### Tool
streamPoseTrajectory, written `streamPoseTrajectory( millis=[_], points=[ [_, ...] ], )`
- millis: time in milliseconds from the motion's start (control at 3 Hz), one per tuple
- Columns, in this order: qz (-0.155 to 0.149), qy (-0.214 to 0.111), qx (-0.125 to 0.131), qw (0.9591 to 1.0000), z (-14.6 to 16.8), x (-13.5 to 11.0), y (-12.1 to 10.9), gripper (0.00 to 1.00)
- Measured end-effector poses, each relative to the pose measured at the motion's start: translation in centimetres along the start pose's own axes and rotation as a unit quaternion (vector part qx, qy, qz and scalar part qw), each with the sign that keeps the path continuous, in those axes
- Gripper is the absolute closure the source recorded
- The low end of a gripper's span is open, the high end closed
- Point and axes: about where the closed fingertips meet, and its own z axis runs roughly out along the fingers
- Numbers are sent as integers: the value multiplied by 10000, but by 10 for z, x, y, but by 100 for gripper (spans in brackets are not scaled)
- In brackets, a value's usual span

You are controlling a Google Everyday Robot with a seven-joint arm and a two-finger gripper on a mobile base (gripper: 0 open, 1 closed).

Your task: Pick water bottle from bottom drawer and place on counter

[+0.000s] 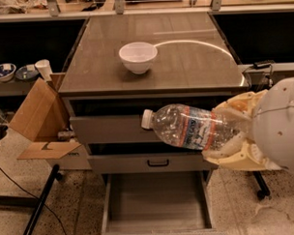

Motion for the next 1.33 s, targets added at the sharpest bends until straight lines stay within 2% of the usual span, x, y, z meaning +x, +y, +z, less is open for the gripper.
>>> streamPoseTrajectory(
  millis=[333, 667, 1000, 1333],
  points=[
    [-10, -331, -64, 9994, -8, -14, -10, 100],
    [9, -709, -229, 9972, -7, -18, -22, 100],
    [77, -859, -371, 9956, 7, -16, -43, 100],
    [252, -803, -380, 9957, 34, -7, -87, 100]
  ],
)
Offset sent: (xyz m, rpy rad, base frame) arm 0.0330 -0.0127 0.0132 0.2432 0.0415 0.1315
